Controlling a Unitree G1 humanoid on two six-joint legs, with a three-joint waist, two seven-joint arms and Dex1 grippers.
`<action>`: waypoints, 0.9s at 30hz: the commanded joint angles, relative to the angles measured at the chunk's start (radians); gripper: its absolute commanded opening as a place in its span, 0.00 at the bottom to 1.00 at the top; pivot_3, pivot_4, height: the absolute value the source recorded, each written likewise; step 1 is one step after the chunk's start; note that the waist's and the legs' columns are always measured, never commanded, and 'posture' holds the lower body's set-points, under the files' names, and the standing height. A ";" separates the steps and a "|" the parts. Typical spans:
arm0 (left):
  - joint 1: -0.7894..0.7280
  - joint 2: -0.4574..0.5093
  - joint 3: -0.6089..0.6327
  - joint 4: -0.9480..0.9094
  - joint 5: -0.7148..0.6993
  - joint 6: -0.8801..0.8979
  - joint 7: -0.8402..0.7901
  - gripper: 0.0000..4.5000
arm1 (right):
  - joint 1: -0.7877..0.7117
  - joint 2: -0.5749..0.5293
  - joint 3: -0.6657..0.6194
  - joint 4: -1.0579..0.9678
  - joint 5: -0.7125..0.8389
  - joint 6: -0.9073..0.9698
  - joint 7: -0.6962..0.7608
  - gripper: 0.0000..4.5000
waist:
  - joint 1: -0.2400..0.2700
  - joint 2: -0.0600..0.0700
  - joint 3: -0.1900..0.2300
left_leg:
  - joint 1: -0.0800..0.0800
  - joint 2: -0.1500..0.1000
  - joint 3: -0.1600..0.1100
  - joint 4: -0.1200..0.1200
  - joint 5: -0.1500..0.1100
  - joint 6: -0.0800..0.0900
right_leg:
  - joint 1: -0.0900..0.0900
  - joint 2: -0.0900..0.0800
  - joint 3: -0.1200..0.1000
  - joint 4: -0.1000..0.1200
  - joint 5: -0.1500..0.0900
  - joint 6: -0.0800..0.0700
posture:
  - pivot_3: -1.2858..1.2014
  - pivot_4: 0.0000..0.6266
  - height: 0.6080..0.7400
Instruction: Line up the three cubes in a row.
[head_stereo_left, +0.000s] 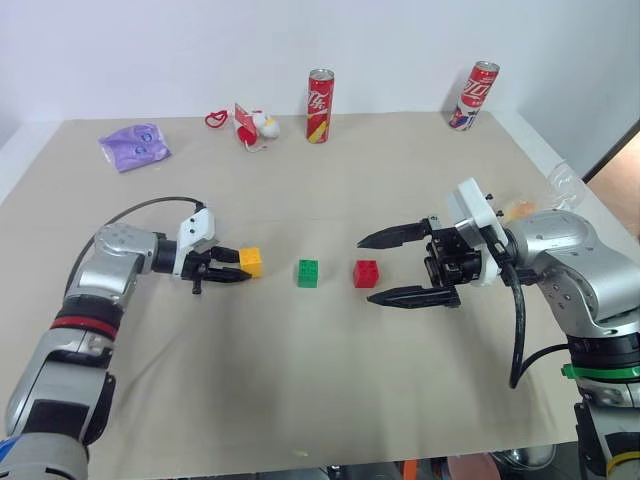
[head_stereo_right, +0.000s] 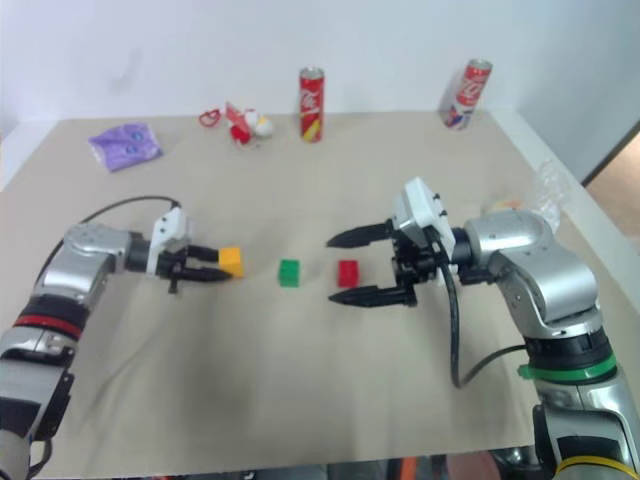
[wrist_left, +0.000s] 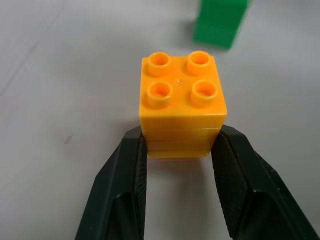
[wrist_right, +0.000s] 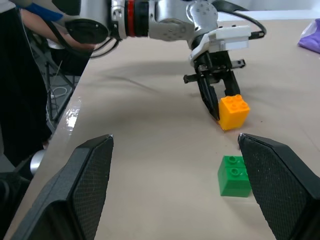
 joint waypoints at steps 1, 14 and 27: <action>-0.060 -0.019 0.003 0.084 -0.002 -0.063 -0.108 0.28 | 0.012 -0.019 -0.046 -0.055 0.031 0.012 -0.024 0.92 | -0.001 0.000 0.000 | 0.000 0.000 0.000 0.000 0.000 0.000 | 0.000 0.000 0.000 0.000 0.000 0.000 | 0.52 0.24 1.00; -0.158 -0.086 0.017 0.387 0.107 -0.296 -0.086 0.28 | 0.033 -0.032 -0.066 -0.087 0.057 0.030 -0.068 0.92 | 0.001 0.000 0.000 | 0.000 0.000 -0.001 0.001 0.000 0.001 | 0.000 0.000 0.000 0.001 0.000 0.001 | 0.52 0.24 1.00; -0.151 -0.112 0.036 0.424 0.119 -0.323 -0.099 0.28 | 0.031 -0.032 -0.048 -0.052 0.043 0.022 -0.046 0.92 | 0.002 0.000 0.000 | 0.000 0.000 -0.001 0.005 0.000 0.001 | 0.002 0.000 0.000 0.001 0.002 0.003 | 0.52 0.24 1.00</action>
